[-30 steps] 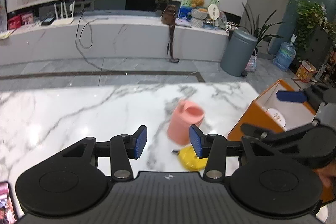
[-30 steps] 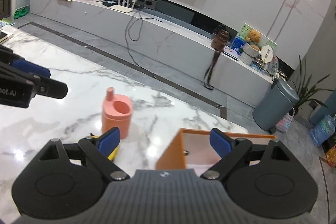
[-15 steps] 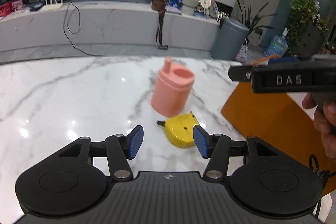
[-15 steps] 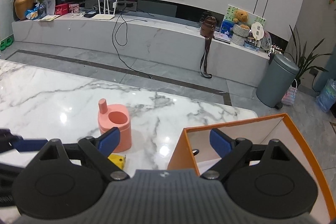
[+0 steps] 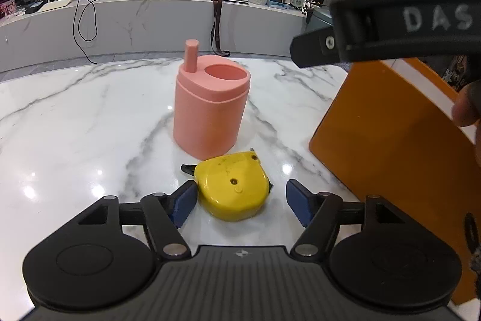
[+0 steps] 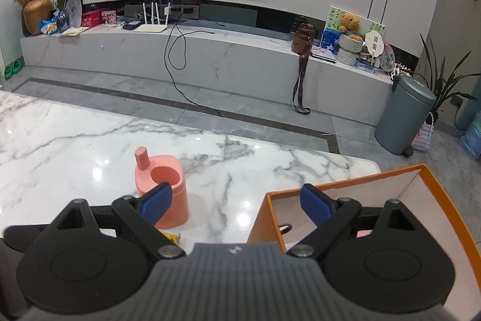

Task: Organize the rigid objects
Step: 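Grasp the yellow tape measure with the left tool while the right tool grasps the pink cup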

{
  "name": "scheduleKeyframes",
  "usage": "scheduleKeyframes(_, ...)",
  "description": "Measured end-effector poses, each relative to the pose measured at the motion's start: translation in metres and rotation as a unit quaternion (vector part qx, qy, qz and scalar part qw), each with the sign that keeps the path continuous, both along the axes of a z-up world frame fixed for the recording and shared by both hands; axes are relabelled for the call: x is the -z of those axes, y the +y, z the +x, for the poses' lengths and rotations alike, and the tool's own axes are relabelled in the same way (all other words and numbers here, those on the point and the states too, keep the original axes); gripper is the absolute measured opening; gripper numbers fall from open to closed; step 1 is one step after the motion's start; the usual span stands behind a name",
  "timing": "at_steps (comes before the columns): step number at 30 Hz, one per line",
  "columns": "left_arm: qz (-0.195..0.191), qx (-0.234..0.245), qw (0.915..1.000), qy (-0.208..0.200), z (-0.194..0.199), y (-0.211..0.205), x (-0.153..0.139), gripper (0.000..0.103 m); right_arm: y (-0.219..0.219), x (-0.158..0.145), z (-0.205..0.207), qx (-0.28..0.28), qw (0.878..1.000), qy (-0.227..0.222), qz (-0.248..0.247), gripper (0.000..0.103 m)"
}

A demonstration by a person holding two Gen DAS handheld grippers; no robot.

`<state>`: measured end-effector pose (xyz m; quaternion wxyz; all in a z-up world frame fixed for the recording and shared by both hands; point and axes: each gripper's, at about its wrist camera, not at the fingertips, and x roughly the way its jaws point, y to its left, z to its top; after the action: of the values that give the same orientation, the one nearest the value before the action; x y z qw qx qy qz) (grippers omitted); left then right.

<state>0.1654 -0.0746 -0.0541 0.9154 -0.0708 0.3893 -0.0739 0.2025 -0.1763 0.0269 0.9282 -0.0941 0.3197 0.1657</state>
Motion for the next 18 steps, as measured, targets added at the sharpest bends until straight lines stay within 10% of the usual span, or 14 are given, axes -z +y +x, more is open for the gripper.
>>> scheduleKeyframes(18,0.035,-0.014,0.9993,0.005,-0.018,0.048,-0.007,0.065,0.048,0.01,0.009,-0.057,0.998,-0.022,-0.003,0.094)
